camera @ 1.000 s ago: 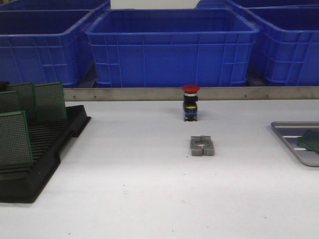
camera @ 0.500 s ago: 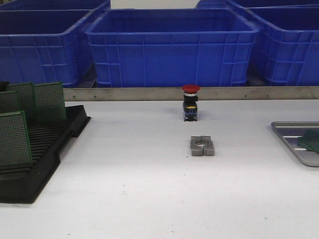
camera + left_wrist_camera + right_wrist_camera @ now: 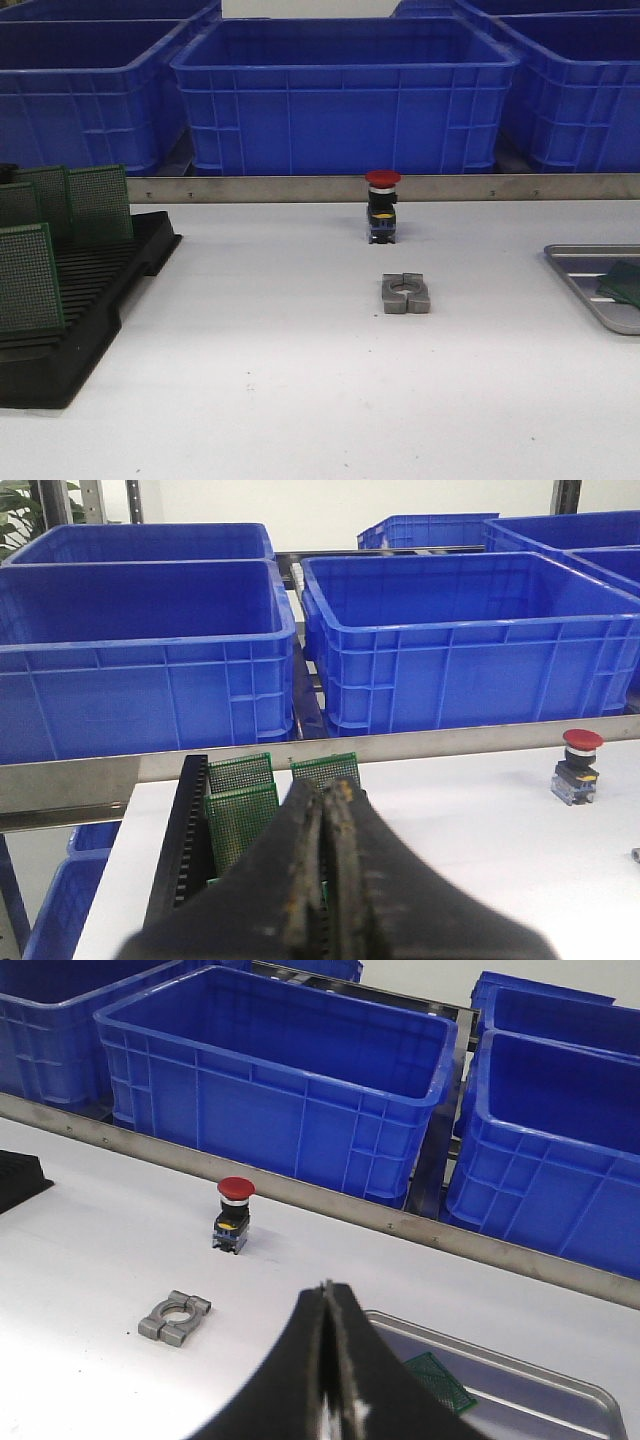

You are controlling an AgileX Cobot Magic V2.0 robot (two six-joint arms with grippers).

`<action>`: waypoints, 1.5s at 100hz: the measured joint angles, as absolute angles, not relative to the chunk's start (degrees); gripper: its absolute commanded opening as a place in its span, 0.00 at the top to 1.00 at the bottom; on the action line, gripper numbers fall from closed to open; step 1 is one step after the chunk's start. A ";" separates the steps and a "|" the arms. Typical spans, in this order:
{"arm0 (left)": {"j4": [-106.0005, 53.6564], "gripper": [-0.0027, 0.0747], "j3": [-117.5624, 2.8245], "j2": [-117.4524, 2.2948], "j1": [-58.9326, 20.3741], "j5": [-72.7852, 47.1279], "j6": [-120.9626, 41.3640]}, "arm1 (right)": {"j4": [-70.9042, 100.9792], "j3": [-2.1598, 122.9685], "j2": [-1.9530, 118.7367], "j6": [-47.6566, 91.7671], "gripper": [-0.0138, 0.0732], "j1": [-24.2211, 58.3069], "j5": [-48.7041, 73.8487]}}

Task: Place circuit board on tray

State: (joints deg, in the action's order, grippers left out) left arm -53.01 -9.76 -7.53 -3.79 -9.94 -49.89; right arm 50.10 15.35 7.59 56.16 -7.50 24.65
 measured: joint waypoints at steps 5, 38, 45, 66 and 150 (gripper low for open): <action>-52.57 0.99 -9.48 -7.53 -3.79 -9.18 -49.89 | 50.10 15.35 7.59 56.16 0.91 -7.50 24.65; -10.05 0.99 0.16 -0.67 -3.79 -3.08 -9.24 | 50.10 15.35 7.59 56.16 0.91 -7.50 24.65; -5.54 0.99 0.17 0.38 -3.79 -6.31 -3.14 | 50.10 15.35 7.59 56.16 0.91 -7.50 24.78; -0.47 0.99 0.17 0.38 -3.79 -10.54 0.84 | 50.10 15.35 7.59 56.16 0.91 -7.50 24.90; -2.04 0.99 0.17 0.38 -3.76 -10.68 1.14 | 50.10 15.35 7.59 56.16 0.91 -7.50 25.14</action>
